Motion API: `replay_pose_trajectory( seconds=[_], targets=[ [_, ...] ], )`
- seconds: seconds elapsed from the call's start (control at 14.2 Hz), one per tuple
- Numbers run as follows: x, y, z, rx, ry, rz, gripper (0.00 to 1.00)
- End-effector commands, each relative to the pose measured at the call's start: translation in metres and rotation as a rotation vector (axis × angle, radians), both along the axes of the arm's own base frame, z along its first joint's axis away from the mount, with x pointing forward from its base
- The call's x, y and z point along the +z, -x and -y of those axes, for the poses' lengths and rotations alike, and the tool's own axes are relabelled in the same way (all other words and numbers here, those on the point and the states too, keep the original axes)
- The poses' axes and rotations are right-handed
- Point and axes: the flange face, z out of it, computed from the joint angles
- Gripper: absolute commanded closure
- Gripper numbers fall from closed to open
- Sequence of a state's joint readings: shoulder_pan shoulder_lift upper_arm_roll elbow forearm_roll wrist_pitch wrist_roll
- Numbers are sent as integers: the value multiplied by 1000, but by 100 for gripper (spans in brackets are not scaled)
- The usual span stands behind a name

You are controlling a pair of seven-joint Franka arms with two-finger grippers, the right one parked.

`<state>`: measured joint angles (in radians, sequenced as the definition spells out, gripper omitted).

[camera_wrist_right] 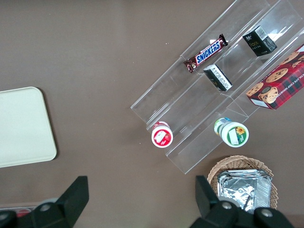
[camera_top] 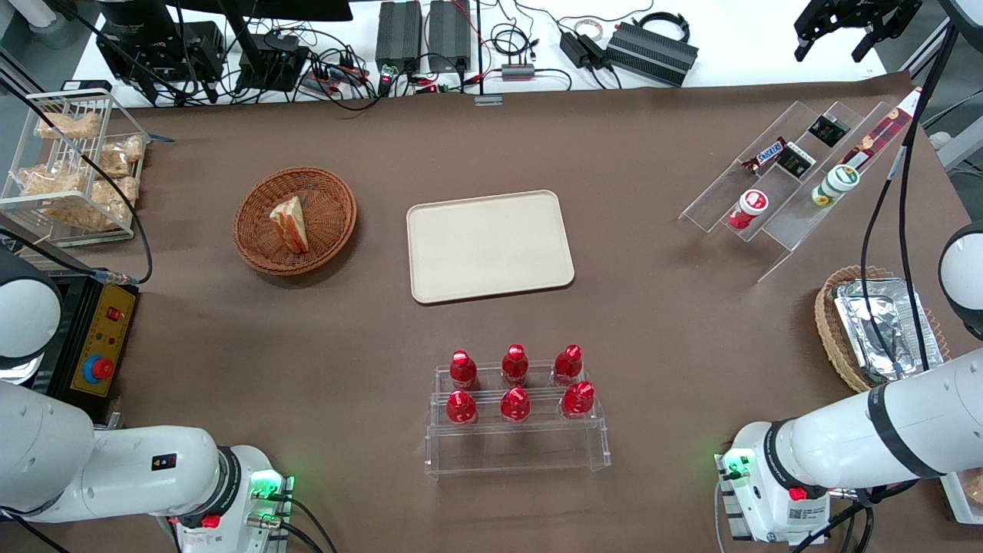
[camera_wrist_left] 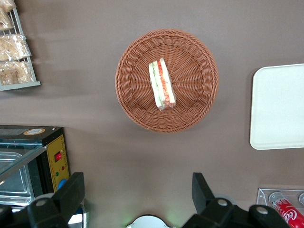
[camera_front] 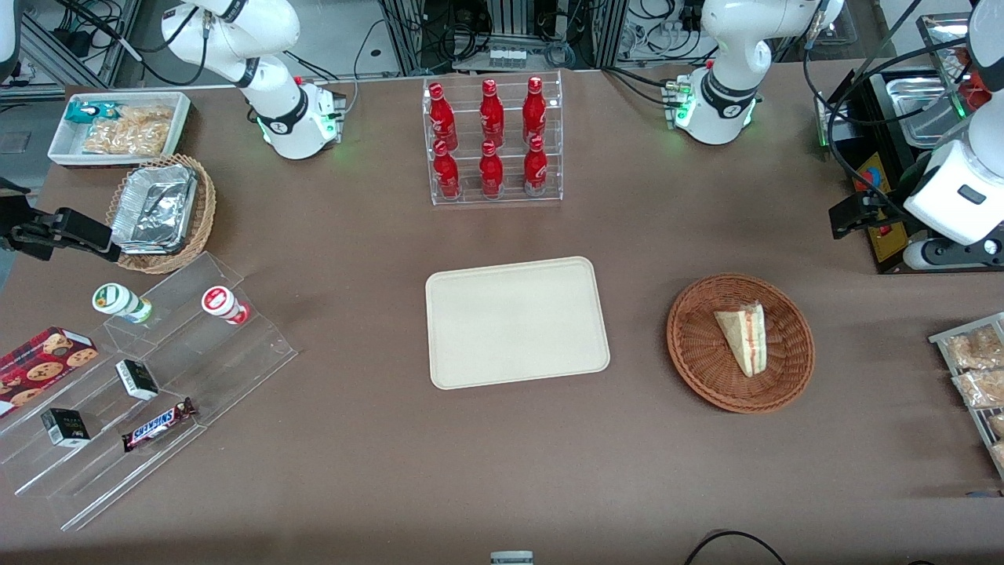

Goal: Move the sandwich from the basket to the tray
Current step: 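Move the left gripper over the sandwich in the wicker basket and lower it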

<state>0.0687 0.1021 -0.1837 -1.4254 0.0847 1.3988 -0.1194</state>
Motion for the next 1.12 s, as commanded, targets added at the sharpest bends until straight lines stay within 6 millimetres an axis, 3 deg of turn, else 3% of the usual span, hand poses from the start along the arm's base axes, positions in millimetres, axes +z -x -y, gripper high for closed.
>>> replay_pose_trajectory(
  seconds=[0.0,0.21,0.42,0.56,0.7,1.05],
  targets=[
    [0,5,-2,-17,-11,-11,0],
    [-10,-1,-3,-14,-9,-26,0],
    [-46,-15,-6,-13,-13,-93,0],
    [-80,-25,-9,1,-13,-144,0],
    [-130,-37,-12,85,-28,-201,0],
    [-240,-30,-5,170,-17,-65,0]
  ],
)
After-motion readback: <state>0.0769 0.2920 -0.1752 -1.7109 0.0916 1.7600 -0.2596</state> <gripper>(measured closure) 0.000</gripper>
